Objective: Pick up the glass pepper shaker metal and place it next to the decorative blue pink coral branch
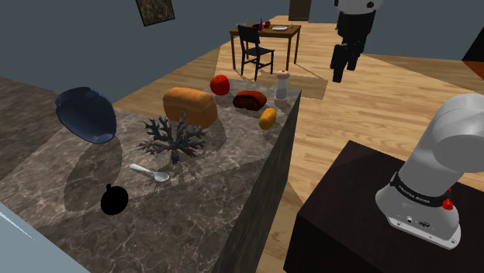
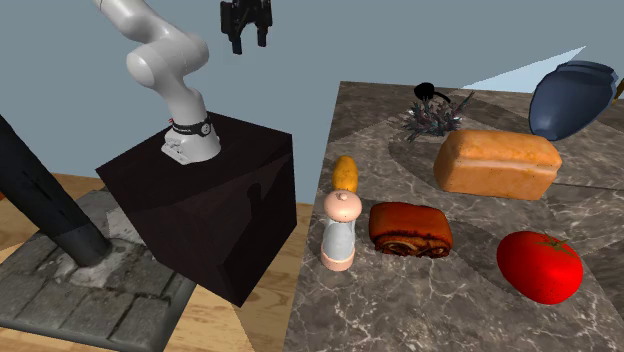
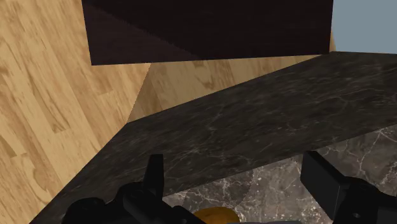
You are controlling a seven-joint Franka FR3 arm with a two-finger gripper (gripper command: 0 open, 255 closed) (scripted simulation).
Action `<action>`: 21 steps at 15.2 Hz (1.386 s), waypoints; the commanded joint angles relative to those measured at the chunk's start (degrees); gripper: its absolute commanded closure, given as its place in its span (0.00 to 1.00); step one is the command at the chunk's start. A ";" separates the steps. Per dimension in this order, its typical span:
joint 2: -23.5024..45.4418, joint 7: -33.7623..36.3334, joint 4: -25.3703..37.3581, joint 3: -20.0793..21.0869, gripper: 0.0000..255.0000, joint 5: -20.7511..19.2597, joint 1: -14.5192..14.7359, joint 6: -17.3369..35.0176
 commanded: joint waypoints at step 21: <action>37.10 -17.90 18.15 -14.37 0.00 -1.22 -4.03 24.25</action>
